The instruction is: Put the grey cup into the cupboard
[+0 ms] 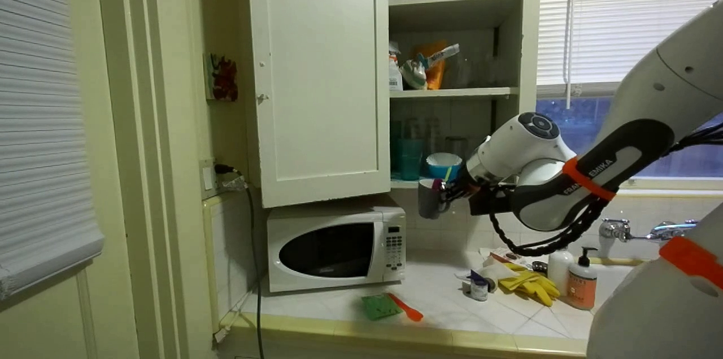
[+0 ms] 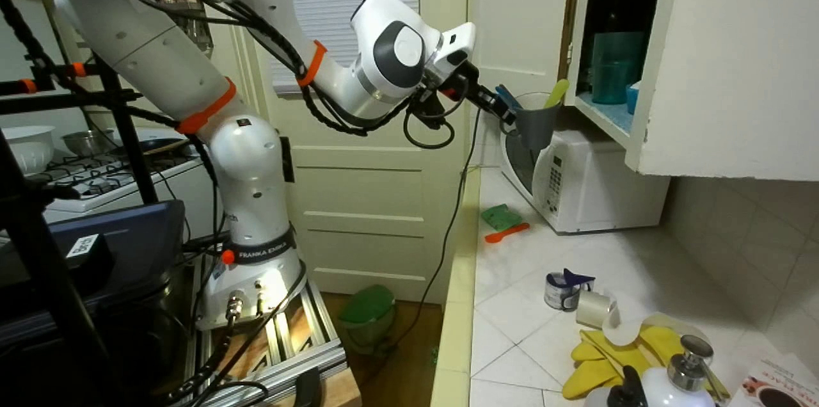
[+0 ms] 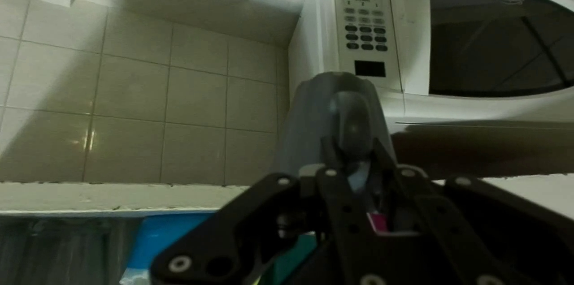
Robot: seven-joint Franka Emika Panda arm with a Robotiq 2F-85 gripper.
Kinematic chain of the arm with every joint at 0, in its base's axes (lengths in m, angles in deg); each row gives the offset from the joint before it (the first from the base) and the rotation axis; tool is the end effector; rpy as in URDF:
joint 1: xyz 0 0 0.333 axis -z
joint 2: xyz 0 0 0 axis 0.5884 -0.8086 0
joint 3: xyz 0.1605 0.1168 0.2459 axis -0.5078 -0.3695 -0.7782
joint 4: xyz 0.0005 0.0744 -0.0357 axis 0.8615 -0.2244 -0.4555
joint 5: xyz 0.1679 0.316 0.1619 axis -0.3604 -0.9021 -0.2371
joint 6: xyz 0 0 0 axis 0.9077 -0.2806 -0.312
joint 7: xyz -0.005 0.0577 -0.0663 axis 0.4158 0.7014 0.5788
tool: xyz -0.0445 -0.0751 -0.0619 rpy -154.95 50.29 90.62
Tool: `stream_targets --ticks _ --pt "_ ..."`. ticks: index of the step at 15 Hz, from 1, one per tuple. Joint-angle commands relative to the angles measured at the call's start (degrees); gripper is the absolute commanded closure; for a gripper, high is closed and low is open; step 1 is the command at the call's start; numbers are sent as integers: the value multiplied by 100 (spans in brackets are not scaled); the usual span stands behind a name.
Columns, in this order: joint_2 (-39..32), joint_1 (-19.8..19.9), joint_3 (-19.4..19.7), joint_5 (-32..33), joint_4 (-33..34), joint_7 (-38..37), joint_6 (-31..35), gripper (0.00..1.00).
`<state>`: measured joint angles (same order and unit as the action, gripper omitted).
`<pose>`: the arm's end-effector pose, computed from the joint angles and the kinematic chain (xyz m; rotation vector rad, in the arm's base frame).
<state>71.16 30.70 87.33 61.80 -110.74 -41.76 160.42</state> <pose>0.3532 -0.1497 0.4483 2.7074 -0.3058 1.4086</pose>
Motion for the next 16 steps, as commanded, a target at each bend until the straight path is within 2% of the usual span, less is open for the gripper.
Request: stream_targets --ticks 1,2,3,6,7,9,10,12,16 --pt "5 -158 82 -63 30 18 -54 81" --pt "5 -232 117 -87 43 19 -72 81" --pt "6 -250 129 -94 44 19 -72 95" --pt "76 -167 8 -81 160 -82 -26 95" --pt "68 242 -455 -1194 -50 934 120 95" --pt "262 351 -723 -1970 -88 1618 -75 95" --pt "495 -75 -341 -1333 98 1174 -424 95" --pt "629 -164 -389 -1509 194 1466 -681 95" --pt "992 -766 -155 -1826 469 2087 -1585 95"
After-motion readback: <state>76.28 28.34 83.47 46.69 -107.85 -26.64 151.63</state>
